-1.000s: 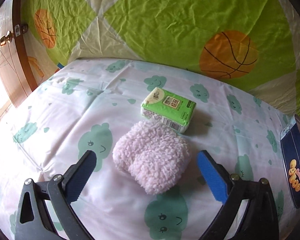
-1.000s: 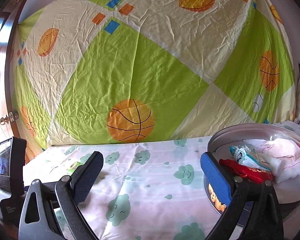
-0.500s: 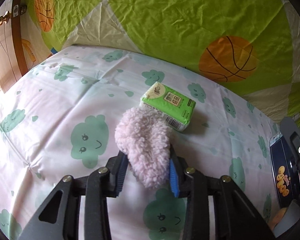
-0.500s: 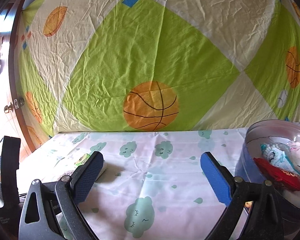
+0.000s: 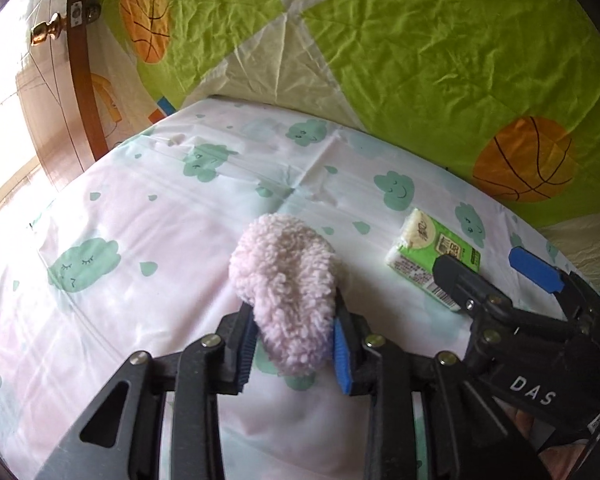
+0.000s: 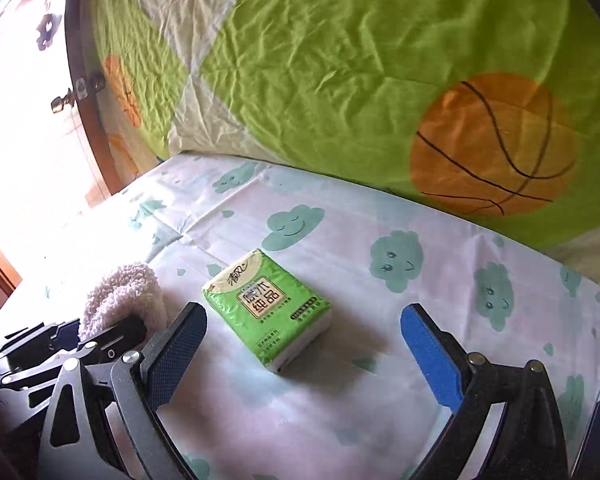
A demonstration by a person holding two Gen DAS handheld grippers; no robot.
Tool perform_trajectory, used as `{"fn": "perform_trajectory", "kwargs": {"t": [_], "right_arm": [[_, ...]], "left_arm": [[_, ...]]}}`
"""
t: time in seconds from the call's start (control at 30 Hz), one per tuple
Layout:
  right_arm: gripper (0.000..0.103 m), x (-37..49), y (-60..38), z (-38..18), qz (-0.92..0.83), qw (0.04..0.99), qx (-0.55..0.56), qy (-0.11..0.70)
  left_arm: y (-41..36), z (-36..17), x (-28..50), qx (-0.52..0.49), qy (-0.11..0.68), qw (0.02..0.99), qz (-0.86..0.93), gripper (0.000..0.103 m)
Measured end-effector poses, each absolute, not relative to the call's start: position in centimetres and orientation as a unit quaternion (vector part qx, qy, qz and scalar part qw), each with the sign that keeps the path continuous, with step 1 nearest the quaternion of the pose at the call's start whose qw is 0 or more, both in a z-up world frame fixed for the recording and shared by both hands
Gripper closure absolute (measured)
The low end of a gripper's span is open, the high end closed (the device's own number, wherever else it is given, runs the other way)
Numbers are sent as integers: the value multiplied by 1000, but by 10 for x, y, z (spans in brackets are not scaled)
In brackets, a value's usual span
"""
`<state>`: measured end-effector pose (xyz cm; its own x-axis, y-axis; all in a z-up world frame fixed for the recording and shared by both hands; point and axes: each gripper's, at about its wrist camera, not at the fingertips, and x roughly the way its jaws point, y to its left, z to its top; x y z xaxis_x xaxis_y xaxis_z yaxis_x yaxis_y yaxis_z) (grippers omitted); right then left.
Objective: Organize soft objects
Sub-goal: 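Grasp the pink fluffy sock with the left tool while the right tool grasps the green tissue pack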
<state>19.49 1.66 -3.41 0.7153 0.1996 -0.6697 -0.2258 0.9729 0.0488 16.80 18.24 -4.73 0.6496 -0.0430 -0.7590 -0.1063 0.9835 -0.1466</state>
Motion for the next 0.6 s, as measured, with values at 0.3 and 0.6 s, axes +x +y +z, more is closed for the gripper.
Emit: {"fn": "perform_trajectory", "kwargs": {"t": [0.3,0.6], "right_arm": [[33,231,40,-58,134,888,-72,433],[42,208,41,-44,105,910,-97,390]], "left_arm": [[182,-47,169,-91,419,903,14,72],[176,-35,162,-81,386,919,6,72]]}}
